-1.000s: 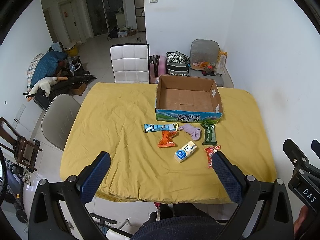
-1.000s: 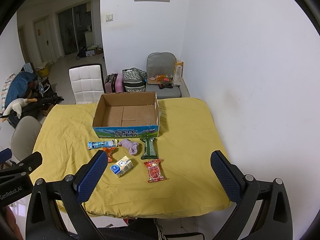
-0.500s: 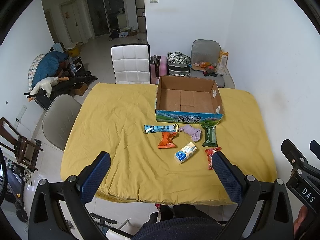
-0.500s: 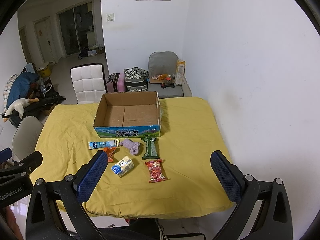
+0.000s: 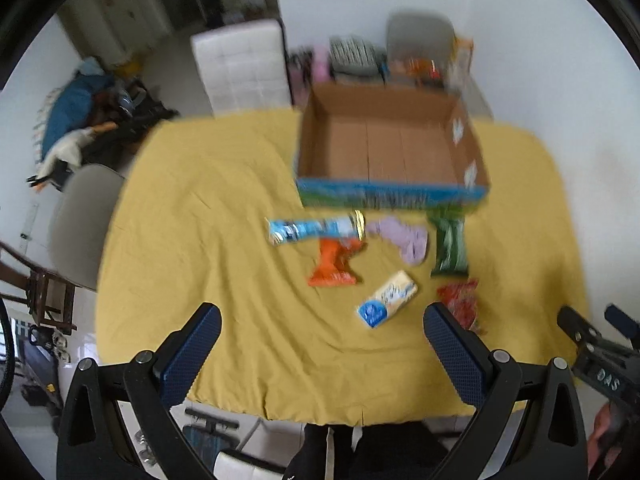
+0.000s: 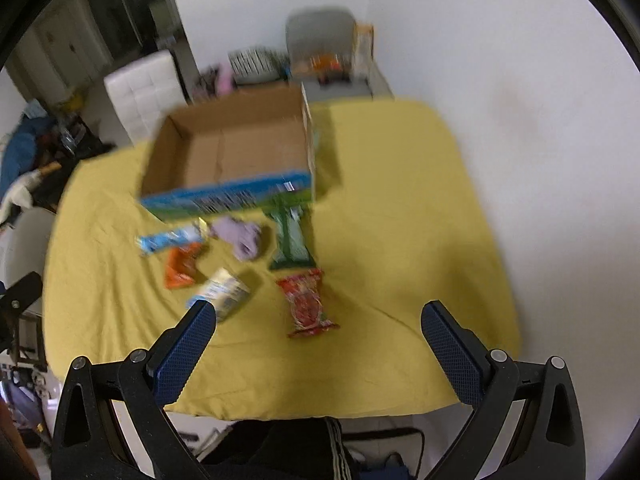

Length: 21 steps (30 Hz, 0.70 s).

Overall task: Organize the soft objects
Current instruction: 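Grasp the white tissue pack with the left tool while the right tool grasps the green snack bag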

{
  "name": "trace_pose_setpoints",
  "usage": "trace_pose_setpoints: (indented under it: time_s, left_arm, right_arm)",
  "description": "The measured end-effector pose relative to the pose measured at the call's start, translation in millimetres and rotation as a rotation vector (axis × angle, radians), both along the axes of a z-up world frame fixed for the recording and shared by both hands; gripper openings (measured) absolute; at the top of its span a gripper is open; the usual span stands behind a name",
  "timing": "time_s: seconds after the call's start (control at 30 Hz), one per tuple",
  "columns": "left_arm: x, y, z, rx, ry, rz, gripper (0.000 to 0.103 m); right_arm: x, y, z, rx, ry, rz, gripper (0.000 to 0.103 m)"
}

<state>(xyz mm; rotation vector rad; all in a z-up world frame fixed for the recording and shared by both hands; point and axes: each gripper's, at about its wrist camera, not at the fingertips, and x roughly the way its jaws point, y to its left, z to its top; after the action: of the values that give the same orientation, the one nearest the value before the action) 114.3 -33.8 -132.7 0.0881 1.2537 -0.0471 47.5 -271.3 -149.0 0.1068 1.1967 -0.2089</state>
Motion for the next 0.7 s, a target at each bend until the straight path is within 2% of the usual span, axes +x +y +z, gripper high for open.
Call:
trace_pose_setpoints:
  time_s: [0.1,0.17,0.3,0.4,0.5,0.57,0.6,0.7]
  left_arm:
    - [21.6,-23.2,-51.9,0.042,0.084,-0.07,0.103]
    - [35.3,-42.9,-93.6,0.066,0.148,-0.13,0.103]
    - [53.0,-72.3,-156.5,0.093,0.256,-0.222,0.098]
    - [64.0,-95.6,-206.4,0.118,0.339,-0.294,0.097]
    - [67.2,-107.9,-240.9,0.142,0.404,-0.334,0.087]
    - [68.6,-111.0,-261.2,0.145,0.446,-0.336,0.065]
    - [69.2,-110.9,-267.2,0.135,0.463,-0.329,0.059]
    - [75.7,-96.7,-267.4,0.076,0.461,-0.209,0.052]
  right_arm:
    - [30.7,-15.4,-65.9,0.031,0.109,-0.001,0.103]
    - [44.2,-22.3,-97.7,0.044,0.164,0.003,0.103]
    - [70.2,-37.2,-173.3,0.068,0.286,0.017,0.103]
    - [79.8,-43.9,-208.5,0.096,0.33,0.01,0.103]
    - [94.9,-47.2,-229.5,0.121,0.347,0.016,0.103]
    - [104.5,-46.8,-235.7,0.142,0.352,0.024,0.103]
    - [110.8,-46.6,-240.1,0.147,0.351,0.025,0.103]
    - [130.0,-44.7,-249.3,0.182,0.346,0.031,0.103]
